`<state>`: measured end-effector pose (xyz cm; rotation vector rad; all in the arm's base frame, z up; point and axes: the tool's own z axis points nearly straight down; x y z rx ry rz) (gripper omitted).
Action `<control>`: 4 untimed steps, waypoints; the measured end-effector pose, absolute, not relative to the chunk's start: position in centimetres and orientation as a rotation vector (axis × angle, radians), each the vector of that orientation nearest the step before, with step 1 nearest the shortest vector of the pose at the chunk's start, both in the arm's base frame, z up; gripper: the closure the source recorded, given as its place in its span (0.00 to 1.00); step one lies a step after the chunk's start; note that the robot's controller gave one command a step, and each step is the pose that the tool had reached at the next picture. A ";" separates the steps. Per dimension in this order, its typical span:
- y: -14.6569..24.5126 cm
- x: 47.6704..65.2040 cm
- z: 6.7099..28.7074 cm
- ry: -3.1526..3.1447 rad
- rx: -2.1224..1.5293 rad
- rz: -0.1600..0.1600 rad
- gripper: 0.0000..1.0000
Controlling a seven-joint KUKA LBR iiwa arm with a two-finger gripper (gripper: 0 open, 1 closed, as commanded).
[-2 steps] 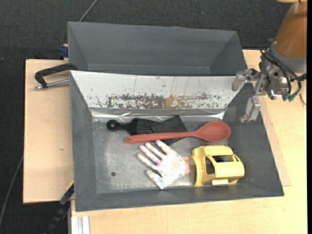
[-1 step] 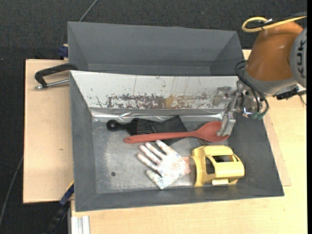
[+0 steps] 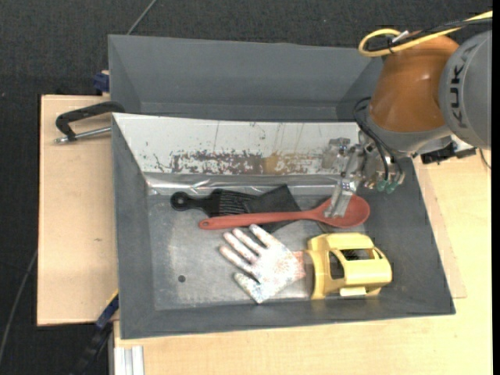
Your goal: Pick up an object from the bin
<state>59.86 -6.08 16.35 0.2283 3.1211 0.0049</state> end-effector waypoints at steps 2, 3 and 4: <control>-8.6 59.5 6.9 3.117 0.156 0.007 0.00; -8.9 60.2 7.0 3.123 0.206 0.005 1.00; -8.9 60.2 7.0 3.123 0.205 0.005 1.00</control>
Offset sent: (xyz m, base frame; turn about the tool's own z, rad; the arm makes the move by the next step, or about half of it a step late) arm -0.0062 -0.0260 -0.0935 -0.0471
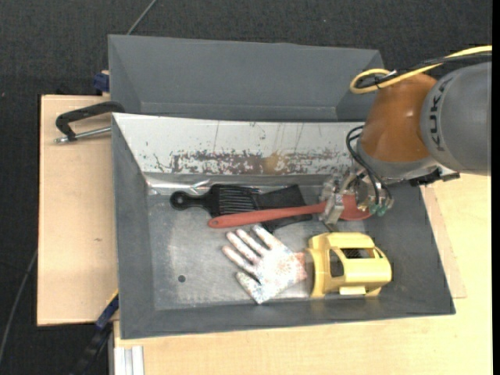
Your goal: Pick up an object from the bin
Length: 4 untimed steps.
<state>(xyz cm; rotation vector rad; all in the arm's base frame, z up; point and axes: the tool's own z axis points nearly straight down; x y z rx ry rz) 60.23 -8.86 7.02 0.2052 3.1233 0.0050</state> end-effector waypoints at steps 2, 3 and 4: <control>-8.8 60.2 9.6 3.122 0.204 0.006 1.00; -8.8 60.3 10.2 3.120 0.203 0.005 1.00; -8.8 60.3 12.9 3.119 0.200 0.006 1.00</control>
Offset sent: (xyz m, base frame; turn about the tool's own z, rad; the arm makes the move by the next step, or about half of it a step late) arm 0.0000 0.0001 0.0252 0.0000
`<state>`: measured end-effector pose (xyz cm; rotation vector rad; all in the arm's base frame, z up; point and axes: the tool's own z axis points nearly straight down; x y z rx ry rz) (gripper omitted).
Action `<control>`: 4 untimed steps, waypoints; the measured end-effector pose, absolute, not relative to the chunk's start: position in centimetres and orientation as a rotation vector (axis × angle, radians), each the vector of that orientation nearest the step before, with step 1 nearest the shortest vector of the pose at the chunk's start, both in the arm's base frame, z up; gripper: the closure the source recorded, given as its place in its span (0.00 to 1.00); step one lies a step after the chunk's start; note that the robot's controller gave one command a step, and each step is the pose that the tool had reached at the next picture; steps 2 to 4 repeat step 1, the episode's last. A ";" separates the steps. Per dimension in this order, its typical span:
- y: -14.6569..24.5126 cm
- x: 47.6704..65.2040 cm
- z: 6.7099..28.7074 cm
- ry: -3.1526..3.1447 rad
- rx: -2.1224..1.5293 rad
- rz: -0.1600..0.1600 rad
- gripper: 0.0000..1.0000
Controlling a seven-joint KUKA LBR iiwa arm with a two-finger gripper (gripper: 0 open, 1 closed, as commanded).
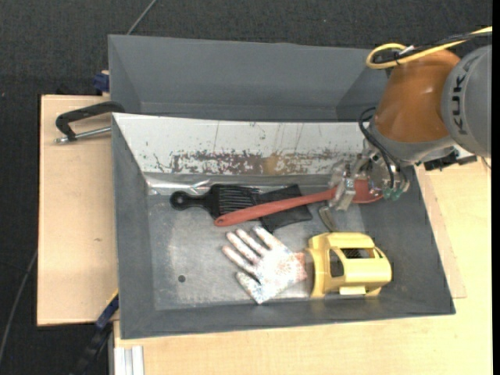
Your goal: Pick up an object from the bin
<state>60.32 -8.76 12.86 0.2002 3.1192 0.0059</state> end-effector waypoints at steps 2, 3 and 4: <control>-8.8 60.4 15.4 3.116 0.200 0.005 1.00; -8.8 60.4 15.4 3.116 0.200 0.005 1.00; -8.8 60.4 15.4 3.116 0.200 0.005 1.00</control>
Offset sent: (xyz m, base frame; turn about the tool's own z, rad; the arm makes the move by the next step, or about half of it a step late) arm -0.0002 -0.0001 0.0579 0.0000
